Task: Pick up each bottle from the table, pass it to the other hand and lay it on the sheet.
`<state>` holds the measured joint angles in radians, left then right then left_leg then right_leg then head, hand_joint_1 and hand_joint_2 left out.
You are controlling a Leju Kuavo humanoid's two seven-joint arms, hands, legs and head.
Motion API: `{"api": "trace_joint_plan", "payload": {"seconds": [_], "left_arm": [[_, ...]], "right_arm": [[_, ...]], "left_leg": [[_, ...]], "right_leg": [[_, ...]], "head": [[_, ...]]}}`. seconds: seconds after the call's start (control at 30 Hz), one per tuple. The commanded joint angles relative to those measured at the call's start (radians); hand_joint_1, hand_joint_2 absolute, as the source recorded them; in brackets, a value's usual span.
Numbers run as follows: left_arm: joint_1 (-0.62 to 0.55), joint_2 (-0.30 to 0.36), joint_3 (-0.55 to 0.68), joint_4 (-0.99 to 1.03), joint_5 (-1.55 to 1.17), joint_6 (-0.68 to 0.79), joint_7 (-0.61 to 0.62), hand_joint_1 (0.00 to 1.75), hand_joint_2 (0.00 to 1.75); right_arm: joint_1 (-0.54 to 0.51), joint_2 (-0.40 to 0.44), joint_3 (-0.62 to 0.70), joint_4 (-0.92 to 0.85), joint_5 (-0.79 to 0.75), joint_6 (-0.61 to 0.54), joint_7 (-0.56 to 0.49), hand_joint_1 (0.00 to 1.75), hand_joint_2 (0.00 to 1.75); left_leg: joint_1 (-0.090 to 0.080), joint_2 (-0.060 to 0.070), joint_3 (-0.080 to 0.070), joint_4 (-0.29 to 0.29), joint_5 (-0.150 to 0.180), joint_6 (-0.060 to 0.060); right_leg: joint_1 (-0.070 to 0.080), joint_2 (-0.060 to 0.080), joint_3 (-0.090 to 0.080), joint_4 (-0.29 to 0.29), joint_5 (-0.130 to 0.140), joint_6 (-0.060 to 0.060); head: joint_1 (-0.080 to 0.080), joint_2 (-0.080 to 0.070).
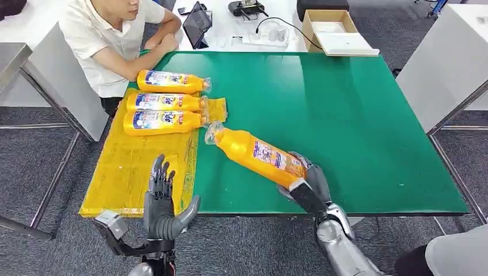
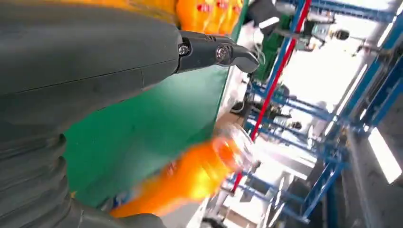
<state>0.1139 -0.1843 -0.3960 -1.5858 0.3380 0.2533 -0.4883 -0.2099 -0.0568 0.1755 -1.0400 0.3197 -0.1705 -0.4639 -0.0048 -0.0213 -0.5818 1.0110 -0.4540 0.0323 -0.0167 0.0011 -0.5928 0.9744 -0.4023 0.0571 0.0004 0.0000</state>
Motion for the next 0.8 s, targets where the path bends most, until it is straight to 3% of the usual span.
{"api": "trace_joint_plan", "payload": {"seconds": [0.03,0.43,0.57,0.7,0.8], "left_arm": [[0.000,0.027,-0.010,0.005,0.035,-0.021,0.002,0.00,1.75],[-0.020,0.050,-0.056,0.017,0.039,-0.073,0.024,0.00,1.75],[-0.048,0.069,-0.082,0.074,0.061,-0.195,0.062,0.00,1.75],[-0.103,0.068,-0.096,0.134,0.008,-0.249,0.049,0.00,1.75],[-0.106,0.065,-0.095,0.137,0.008,-0.249,0.049,0.00,1.75]], "right_arm": [[0.056,0.059,-0.059,-0.135,-0.041,-0.020,-0.026,1.75,1.75],[0.049,0.072,-0.017,-0.102,-0.025,-0.022,-0.031,1.75,1.75],[0.025,0.082,0.088,-0.059,0.018,0.055,-0.041,1.75,1.75],[0.026,0.133,0.205,-0.058,0.014,0.092,-0.118,1.75,1.75],[0.029,0.135,0.209,-0.058,0.015,0.087,-0.119,1.75,1.75]], "left_leg": [[0.001,0.004,0.004,0.000,-0.002,-0.002],[0.000,0.003,0.004,-0.001,-0.002,-0.003],[0.000,0.004,0.004,-0.001,-0.001,-0.002],[0.000,0.006,0.004,-0.001,-0.001,-0.002],[0.000,0.003,0.003,-0.001,0.000,-0.002]], "right_leg": [[0.001,0.002,0.004,0.000,-0.001,-0.003],[0.001,0.001,0.003,-0.001,-0.001,-0.003],[0.001,0.002,0.003,-0.001,0.000,-0.002],[0.001,0.004,0.002,-0.001,0.000,-0.003],[0.000,0.001,0.002,-0.001,0.000,-0.002]], "head": [[0.000,0.000],[0.000,0.000],[0.000,0.000],[0.000,0.000],[0.000,0.000]]}}
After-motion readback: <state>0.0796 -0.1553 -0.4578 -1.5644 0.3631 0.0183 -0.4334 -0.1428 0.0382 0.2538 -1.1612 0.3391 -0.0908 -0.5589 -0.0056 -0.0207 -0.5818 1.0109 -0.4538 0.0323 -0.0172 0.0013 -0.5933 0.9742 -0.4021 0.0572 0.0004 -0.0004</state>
